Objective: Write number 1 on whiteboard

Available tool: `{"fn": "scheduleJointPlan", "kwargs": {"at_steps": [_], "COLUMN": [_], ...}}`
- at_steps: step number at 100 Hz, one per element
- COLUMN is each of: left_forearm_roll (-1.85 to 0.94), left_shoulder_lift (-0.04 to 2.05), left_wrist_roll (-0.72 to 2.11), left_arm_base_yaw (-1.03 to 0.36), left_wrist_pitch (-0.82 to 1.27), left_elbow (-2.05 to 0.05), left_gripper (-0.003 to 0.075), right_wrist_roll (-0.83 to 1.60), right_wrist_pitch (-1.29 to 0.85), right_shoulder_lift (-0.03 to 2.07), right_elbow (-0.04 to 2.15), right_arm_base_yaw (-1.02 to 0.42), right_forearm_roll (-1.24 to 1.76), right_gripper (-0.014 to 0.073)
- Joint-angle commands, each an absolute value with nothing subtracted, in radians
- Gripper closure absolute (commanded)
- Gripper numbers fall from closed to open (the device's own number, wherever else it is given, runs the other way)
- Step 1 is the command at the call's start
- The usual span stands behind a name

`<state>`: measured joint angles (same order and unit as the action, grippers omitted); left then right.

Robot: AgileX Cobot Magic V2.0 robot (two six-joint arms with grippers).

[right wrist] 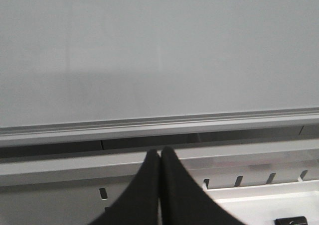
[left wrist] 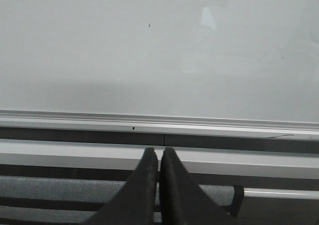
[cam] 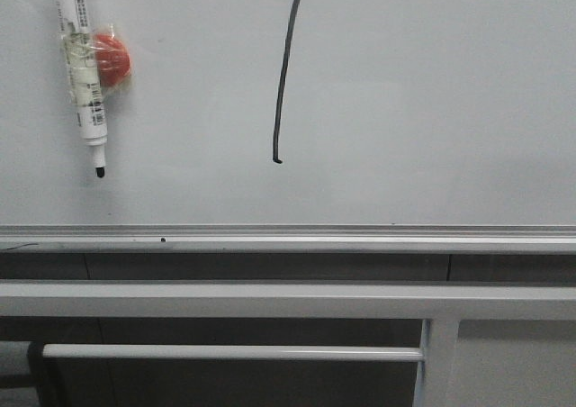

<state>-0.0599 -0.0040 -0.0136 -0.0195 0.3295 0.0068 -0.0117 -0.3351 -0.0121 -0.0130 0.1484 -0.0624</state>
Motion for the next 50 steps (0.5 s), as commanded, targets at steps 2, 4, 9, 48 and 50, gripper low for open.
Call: {"fn": "scheduleJointPlan", "kwargs": {"at_steps": [2, 4, 9, 48, 50], "left_forearm_roll": [-0.068, -0.068, -0.068, -0.068, -0.068], "left_shoulder_lift": [-0.028, -0.028, -0.028, -0.028, -0.028], "left_wrist_roll": [-0.012, -0.012, -0.012, -0.012, -0.012], "left_arm_base_yaw": [-0.024, -0.024, -0.024, -0.024, -0.024], "left_wrist_pitch": [0.266, 0.266, 0.266, 0.266, 0.266], "left_elbow": [0.011, 0.011, 0.011, 0.011, 0.011], "left_gripper": [0.0741, 0.0741, 0.0741, 0.0741, 0.0741], "right_wrist_roll": [0.043, 0.044, 0.044, 0.044, 0.044], "right_wrist_pitch": [-0.316, -0.316, -0.316, -0.326, -0.326], "right_shoulder_lift": [-0.024, -0.024, -0.024, -0.024, -0.024], "right_elbow": [-0.041, -0.041, -0.041, -0.041, -0.041], "right_arm_base_yaw": [0.155, 0.155, 0.155, 0.155, 0.155], "right_forearm_roll": [-0.034, -0.034, -0.034, -0.034, -0.034], "right_gripper": [0.0657, 0.0657, 0.0657, 0.0657, 0.0657]}}
